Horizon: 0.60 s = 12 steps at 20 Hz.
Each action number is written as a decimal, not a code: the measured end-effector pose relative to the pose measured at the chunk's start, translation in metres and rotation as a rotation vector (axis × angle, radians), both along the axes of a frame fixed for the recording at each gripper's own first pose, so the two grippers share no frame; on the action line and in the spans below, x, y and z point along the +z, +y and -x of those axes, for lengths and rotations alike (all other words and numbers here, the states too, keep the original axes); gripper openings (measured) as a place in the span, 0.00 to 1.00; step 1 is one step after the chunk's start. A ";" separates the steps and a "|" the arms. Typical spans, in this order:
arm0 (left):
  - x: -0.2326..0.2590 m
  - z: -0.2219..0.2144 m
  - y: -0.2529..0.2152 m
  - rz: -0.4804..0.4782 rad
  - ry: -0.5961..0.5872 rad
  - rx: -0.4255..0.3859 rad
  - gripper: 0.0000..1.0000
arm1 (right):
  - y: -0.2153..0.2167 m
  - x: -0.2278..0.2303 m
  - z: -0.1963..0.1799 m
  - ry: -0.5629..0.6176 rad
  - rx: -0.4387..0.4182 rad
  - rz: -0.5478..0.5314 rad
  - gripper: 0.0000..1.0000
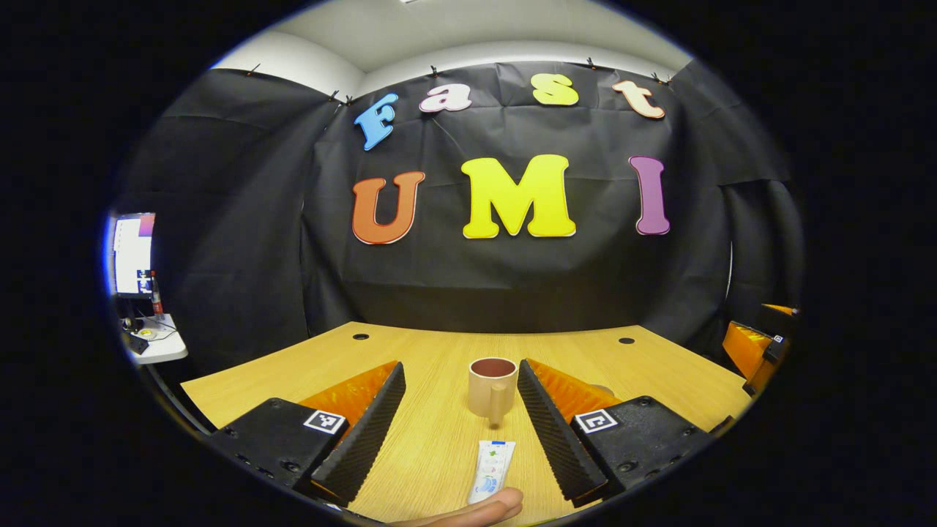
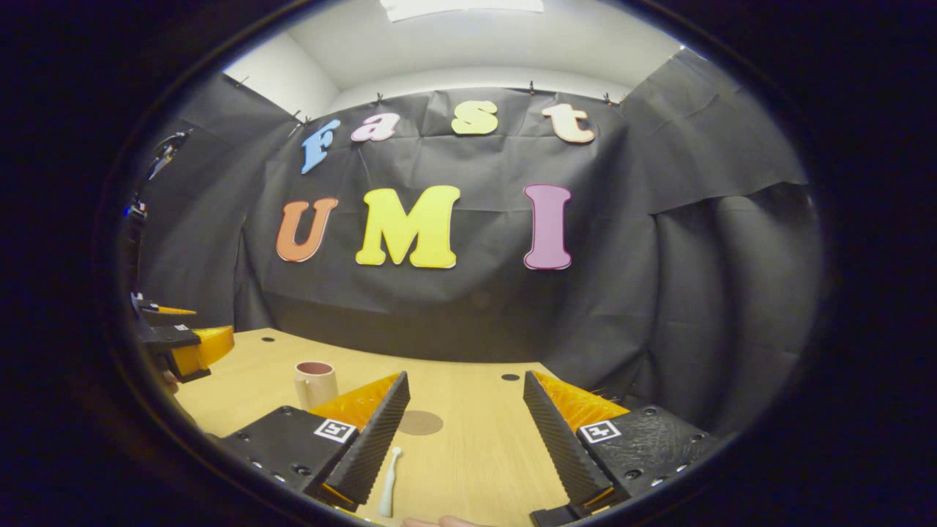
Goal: Put the toothbrush and toothpaste on the desktop into the cup, then pick up the cup and place it on the coaster on the desktop.
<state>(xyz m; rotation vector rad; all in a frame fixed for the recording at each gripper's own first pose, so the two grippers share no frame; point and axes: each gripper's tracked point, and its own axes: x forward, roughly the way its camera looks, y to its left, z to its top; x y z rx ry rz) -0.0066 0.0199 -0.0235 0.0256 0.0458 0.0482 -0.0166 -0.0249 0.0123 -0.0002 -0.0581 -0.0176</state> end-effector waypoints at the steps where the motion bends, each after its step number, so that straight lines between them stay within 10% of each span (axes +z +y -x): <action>1: -0.001 0.001 -0.001 0.005 0.001 0.004 0.98 | 0.000 0.002 0.002 -0.003 0.002 -0.001 0.94; 12: -0.091 0.005 -0.004 -0.029 0.257 -0.006 0.98 | 0.009 -0.010 -0.002 0.036 0.050 -0.019 0.95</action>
